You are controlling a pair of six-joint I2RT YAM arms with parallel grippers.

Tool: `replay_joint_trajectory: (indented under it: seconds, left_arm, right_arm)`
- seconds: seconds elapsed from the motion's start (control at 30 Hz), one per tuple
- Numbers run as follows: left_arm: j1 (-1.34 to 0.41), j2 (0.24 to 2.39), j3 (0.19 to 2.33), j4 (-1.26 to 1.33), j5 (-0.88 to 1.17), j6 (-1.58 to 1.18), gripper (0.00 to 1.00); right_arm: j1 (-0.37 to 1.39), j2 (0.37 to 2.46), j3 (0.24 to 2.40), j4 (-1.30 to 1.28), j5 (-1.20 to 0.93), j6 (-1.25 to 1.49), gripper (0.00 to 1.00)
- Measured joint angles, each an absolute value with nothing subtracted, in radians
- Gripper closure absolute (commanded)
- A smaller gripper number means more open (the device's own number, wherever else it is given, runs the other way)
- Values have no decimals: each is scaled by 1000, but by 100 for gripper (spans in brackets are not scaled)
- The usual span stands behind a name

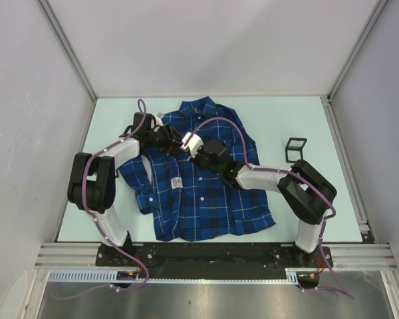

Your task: Remove the brooch from the garment

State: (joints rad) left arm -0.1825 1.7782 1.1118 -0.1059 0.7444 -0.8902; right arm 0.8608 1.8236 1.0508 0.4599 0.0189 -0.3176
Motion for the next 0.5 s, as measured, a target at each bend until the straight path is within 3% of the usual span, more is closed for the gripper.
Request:
replay_joint_trajectory:
  seconds: [0.3, 0.4, 0.43, 0.5]
  left_arm:
    - [-188, 1780, 1112, -110, 736, -886, 77]
    - [-189, 1781, 1112, -110, 737, -882, 92]
    - [-190, 1780, 1112, -107, 739, -881, 100]
    - [-194, 1780, 1112, -103, 741, -877, 100]
  right_arm:
    - [876, 1824, 1051, 477, 66, -350, 100]
    - [878, 1824, 1051, 485, 76, -358, 99]
    - [880, 1825, 1050, 484, 80, -361, 95]
    - [888, 1827, 1048, 484, 93, -369, 79]
